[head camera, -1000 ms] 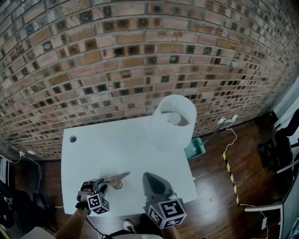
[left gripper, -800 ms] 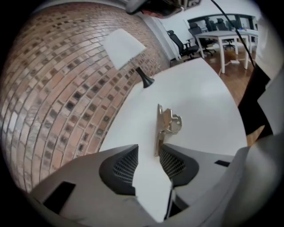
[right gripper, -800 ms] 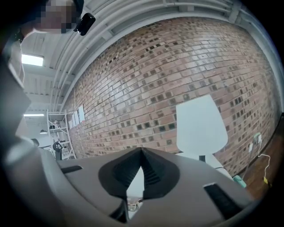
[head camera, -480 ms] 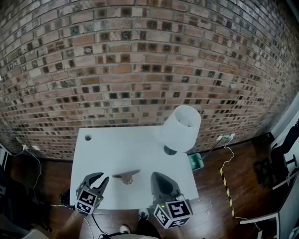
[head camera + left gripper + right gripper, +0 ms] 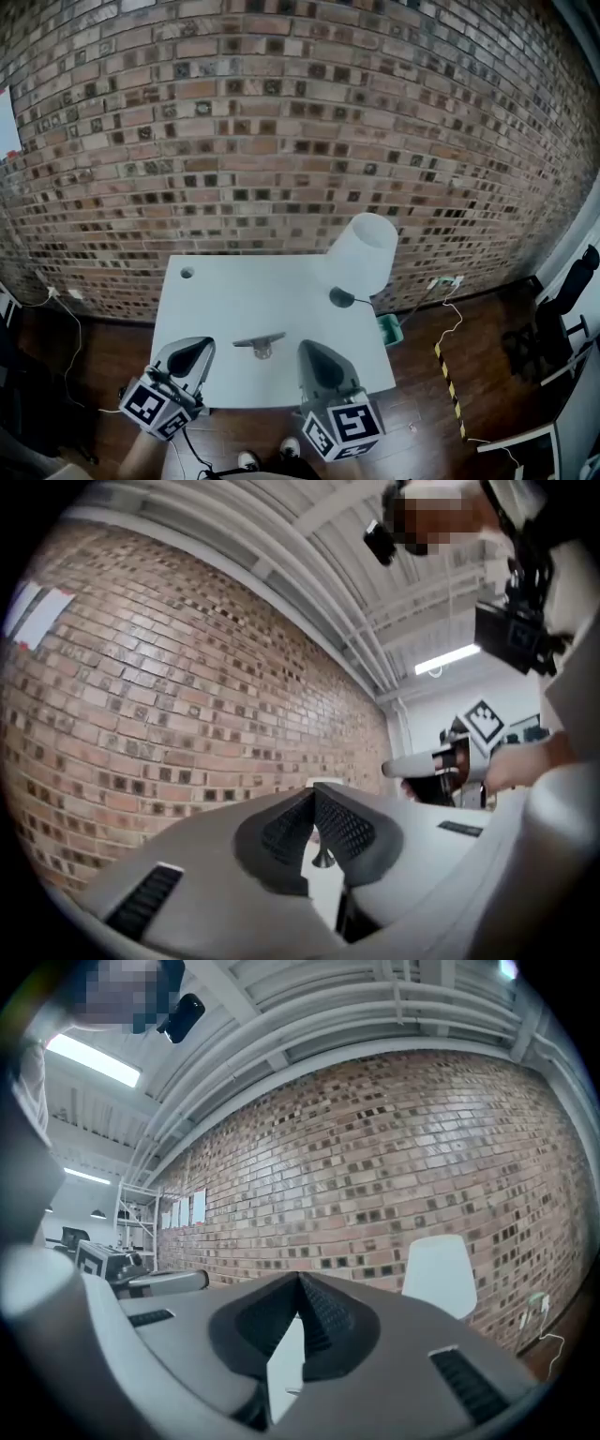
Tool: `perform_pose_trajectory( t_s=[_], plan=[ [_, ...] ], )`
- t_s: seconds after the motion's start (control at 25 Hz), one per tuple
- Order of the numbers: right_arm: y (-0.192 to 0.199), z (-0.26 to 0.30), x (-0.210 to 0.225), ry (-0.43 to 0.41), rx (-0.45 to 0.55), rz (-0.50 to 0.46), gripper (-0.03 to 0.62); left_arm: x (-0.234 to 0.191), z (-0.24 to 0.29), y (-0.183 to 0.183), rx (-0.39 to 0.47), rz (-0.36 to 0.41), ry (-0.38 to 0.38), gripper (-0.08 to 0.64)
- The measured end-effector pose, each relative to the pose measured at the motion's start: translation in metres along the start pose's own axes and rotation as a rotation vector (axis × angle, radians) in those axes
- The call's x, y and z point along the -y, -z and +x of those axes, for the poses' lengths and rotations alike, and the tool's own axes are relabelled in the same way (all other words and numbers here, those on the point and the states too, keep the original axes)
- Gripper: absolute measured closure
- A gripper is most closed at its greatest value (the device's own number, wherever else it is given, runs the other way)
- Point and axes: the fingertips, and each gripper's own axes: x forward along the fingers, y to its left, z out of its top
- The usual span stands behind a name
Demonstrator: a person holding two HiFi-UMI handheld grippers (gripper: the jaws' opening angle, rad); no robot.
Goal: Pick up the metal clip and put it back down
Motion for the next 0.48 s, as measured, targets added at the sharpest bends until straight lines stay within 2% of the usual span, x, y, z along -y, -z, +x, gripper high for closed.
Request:
perform_pose_trajectory(
  t_s=[0.08,0.24,0.48],
  plan=[
    [-0.011,-0.002,-0.002,-0.012,0.025,-0.016,0.603,0.001,-0.005,-0.018,0.041,-0.033,-0.030,0.543],
    [-0.018,-0.003,0.000,-0.040,0.040,-0.024,0.603,0.001,-0.011,-0.032,0.065,-0.027,-0.071,0.543],
    [-0.010,-0.002,0.014,-0.069,0.023,-0.010,0.603,0.005,-0.008,-0.022,0.033,-0.029,-0.117,0.543]
  ],
)
